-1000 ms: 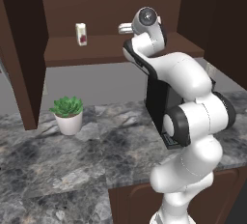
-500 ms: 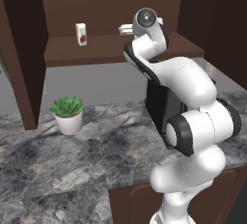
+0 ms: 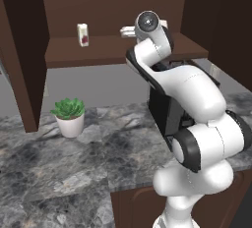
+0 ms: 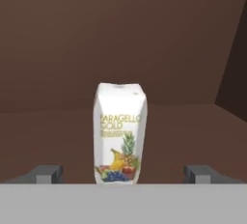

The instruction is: Sort all alcoholic drinks to one cabinet, and non-alcoholic drinks to the other.

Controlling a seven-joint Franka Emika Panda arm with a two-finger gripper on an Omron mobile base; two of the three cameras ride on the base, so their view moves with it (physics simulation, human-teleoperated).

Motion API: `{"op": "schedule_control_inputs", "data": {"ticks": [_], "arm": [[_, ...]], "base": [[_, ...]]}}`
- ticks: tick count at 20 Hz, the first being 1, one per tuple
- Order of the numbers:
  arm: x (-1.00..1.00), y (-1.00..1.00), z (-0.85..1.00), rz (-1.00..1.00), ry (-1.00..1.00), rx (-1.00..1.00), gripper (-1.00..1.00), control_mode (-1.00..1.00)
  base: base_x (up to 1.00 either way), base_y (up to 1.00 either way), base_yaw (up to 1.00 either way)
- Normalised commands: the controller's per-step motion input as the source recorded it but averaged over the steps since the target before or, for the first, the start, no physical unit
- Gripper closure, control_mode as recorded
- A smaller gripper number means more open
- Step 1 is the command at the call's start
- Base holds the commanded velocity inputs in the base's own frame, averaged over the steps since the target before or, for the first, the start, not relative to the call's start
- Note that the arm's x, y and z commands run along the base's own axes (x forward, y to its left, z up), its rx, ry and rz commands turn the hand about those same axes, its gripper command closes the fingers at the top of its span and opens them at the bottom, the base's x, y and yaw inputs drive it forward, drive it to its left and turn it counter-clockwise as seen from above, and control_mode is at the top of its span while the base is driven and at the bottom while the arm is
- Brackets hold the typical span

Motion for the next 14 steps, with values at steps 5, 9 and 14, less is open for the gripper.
{"op": "schedule_control_inputs", "data": {"ticks": [5, 9, 14], "arm": [[-0.47, 0.0, 0.13, -0.01, -0.02, 0.0, -1.0, -1.0], [-0.58, 0.0, 0.14, 0.0, -0.02, 0.0, -1.0, -1.0], [-0.64, -0.02, 0.09, 0.0, -0.01, 0.0, -1.0, -1.0]], "base": [[0.0, 0.0, 0.0], [0.0, 0.0, 0.0], [0.0, 0.0, 0.0]]}}
